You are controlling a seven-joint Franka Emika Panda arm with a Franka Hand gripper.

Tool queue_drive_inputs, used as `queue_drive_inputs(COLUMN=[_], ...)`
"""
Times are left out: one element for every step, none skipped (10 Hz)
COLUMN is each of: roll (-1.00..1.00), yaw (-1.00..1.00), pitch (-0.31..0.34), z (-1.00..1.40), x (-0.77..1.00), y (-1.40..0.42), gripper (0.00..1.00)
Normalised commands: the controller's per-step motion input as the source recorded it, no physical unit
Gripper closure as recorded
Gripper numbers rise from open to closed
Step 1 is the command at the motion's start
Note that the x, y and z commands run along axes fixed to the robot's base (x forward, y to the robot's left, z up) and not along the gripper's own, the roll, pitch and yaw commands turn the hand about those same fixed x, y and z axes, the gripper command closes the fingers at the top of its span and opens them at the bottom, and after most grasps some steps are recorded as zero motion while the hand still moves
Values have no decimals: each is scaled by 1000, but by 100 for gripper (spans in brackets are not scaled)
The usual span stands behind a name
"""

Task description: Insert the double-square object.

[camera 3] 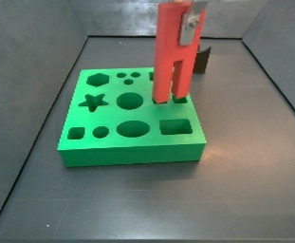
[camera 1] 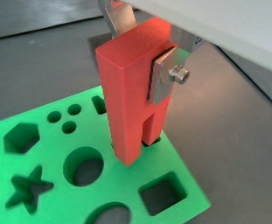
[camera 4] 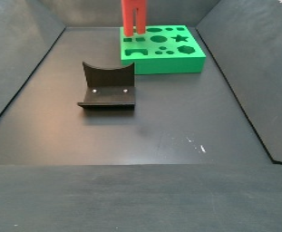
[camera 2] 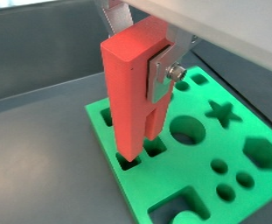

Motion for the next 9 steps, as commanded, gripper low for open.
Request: queue_drive_inputs(roll=[93, 93, 97, 99, 79, 80, 16, 0, -30], yaw=[-926, -737, -737, -717, -620, -529, -174, -131, -243], pitch=[0, 19, 11, 19, 17, 0, -16, -106, -126], z=[-286, -243, -246, -209, -194, -240, -254, -317, -317], x=[34, 214, 217, 206, 157, 6, -57, -54, -163], y=[66, 23, 51, 69, 0, 0, 0, 0, -14], gripper=[100, 100, 100, 100, 100, 100, 100, 100, 100])
